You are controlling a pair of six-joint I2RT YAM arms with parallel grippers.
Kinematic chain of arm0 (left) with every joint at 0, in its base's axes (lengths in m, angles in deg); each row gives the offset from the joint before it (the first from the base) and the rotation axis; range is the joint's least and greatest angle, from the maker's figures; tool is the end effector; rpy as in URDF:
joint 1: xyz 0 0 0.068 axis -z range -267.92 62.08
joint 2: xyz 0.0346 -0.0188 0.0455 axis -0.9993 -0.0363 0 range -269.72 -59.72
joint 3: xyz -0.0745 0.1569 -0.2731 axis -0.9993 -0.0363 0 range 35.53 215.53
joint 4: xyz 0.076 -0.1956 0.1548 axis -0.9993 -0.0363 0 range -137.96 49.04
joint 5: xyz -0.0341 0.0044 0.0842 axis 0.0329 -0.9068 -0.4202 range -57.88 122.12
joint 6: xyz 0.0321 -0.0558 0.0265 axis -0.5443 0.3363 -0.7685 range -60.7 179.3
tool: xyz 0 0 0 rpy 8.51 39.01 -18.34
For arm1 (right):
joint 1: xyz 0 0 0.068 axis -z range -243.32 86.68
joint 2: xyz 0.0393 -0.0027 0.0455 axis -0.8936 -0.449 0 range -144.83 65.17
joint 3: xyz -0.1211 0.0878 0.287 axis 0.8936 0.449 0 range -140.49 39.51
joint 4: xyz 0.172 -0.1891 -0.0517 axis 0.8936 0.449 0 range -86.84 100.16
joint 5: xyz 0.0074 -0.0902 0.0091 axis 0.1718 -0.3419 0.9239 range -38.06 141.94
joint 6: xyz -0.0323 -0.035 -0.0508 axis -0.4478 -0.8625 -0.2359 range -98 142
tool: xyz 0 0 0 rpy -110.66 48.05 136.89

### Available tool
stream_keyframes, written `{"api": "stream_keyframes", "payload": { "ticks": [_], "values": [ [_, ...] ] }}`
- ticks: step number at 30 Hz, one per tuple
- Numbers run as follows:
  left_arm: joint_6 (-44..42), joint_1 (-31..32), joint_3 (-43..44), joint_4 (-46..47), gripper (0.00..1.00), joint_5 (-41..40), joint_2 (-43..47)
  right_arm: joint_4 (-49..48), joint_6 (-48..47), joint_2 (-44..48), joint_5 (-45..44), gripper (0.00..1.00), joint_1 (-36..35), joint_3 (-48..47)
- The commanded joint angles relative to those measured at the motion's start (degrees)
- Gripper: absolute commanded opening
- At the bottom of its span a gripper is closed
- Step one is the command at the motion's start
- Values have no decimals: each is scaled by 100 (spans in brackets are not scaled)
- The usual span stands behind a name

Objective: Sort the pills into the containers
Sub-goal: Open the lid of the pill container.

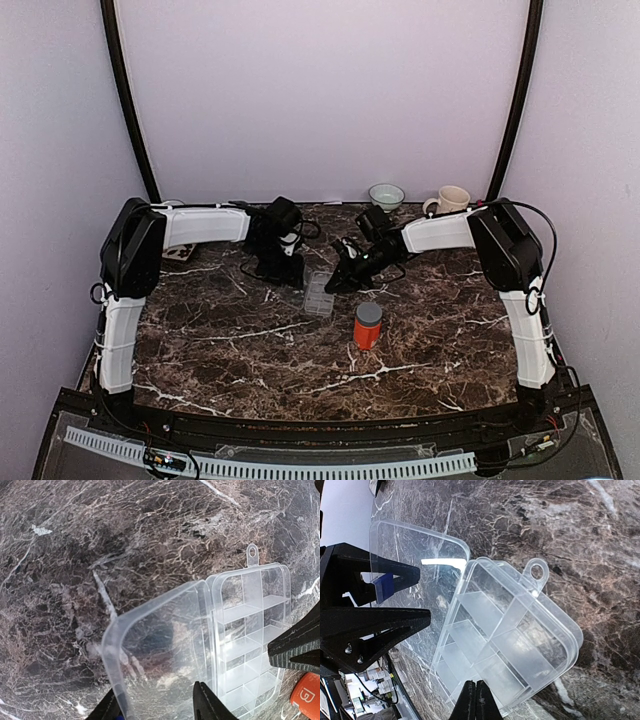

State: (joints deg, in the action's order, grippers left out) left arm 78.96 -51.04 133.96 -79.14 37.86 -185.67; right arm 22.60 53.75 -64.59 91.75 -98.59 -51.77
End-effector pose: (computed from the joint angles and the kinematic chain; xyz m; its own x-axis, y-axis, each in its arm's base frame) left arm 0.3995 -0.3068 0.1910 -0.8985 0.2556 -0.3569 0.3481 0.9102 -0.2243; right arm 0.3981 0.3260 0.1520 -0.9677 -0.1894 -0.1662 -0.2493 0.6238 0.7407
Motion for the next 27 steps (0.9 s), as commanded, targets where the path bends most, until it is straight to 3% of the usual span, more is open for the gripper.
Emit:
{"api": "stream_keyframes", "payload": {
  "ticks": [1,10,17,27],
  "values": [
    [54,-23,-311,-192,48,-451,281,454,-140,-32,-391,0,-13,-25],
    [99,-24,-424,-290,50,-1005,400,578,-195,-57,-475,0,-14,-109],
    [132,-28,-418,-358,67,-1302,450,596,-178,-68,-494,0,-15,-138],
    [108,-15,-342,-385,68,-1434,462,599,-175,-50,-506,0,-20,-102]
  ]
}}
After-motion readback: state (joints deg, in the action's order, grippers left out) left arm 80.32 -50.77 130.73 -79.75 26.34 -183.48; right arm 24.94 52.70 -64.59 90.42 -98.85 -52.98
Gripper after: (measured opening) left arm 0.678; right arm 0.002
